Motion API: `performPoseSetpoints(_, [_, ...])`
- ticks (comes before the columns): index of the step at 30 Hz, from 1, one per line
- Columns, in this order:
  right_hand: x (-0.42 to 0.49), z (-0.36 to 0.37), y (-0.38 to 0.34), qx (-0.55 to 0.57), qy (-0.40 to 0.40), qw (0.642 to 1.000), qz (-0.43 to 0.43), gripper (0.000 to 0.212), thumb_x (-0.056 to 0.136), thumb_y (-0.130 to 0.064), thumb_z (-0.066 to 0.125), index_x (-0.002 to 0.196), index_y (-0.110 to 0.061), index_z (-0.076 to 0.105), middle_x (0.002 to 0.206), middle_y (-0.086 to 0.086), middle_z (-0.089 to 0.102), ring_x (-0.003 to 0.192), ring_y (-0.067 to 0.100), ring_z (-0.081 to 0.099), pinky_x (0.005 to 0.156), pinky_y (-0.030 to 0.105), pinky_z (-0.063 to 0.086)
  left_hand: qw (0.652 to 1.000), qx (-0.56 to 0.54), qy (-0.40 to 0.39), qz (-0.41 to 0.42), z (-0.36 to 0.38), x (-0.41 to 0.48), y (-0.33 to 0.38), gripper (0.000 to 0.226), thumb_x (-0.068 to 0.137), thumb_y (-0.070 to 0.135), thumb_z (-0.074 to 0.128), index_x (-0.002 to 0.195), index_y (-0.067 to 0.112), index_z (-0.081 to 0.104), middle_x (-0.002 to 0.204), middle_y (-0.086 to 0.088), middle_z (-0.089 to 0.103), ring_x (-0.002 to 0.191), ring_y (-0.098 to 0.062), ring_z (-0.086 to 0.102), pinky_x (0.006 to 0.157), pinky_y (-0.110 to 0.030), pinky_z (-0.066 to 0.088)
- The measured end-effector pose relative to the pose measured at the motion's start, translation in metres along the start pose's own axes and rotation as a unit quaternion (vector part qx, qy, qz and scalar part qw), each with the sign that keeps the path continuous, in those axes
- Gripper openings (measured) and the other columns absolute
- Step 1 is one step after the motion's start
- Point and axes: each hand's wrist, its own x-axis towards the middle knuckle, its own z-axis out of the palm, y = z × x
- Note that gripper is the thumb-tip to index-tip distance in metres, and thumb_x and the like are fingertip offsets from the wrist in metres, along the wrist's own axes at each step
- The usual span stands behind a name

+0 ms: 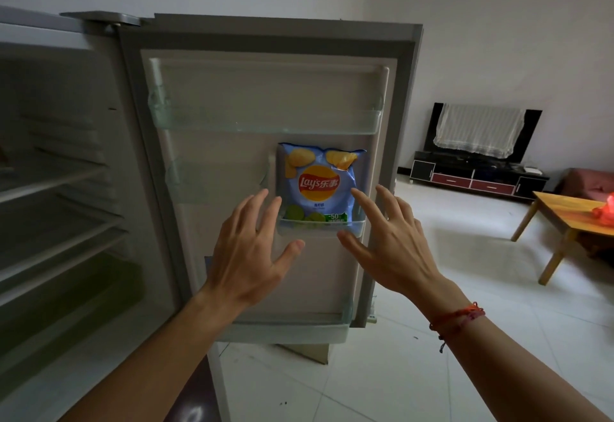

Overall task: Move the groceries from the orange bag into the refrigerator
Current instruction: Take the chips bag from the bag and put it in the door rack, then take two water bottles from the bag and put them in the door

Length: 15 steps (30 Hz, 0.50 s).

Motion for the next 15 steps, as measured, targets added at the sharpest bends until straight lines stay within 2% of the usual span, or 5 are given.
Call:
performPoseSetpoints(7, [-0.018,-0.018,0.015,-0.003,-0.019,1.000,0.018,0.082,0.084,-0.076,0.032,0.156,-0.041,0.017,0.166,0.008,0.014,0.150,0.032,0.018,0.112,0.050,0.035,1.000,-0.025,-0.011,0.000,0.008,-0.002,0.022,0.075,0.087,0.062,0.043,0.140,0.011,0.050,0.145,-0.015,0.046,0.131,-0.031,0.045,0.099,-0.046,0.047])
performPoseSetpoints(11, [-0.042,-0.029,0.022,-0.033,-0.011,0.998,0.045,0.083,0.083,-0.080,0.025,0.156,-0.042,0.016,0.165,0.009,0.016,0.148,0.032,0.021,0.112,0.049,0.036,0.998,-0.050,-0.009,0.040,0.012,-0.001,0.036,0.070,0.087,0.059,0.045,0.137,0.012,0.054,0.144,-0.014,0.047,0.131,-0.031,0.045,0.098,-0.046,0.047])
performPoseSetpoints(15, [-0.069,-0.048,0.025,-0.054,0.005,0.993,0.101,0.080,0.086,-0.076,0.032,0.156,-0.040,0.019,0.165,0.009,0.017,0.148,0.030,0.021,0.112,0.048,0.035,0.993,-0.082,-0.012,0.088,0.017,0.002,0.053,0.070,0.087,0.060,0.045,0.138,0.013,0.053,0.144,-0.014,0.048,0.132,-0.031,0.044,0.101,-0.047,0.045])
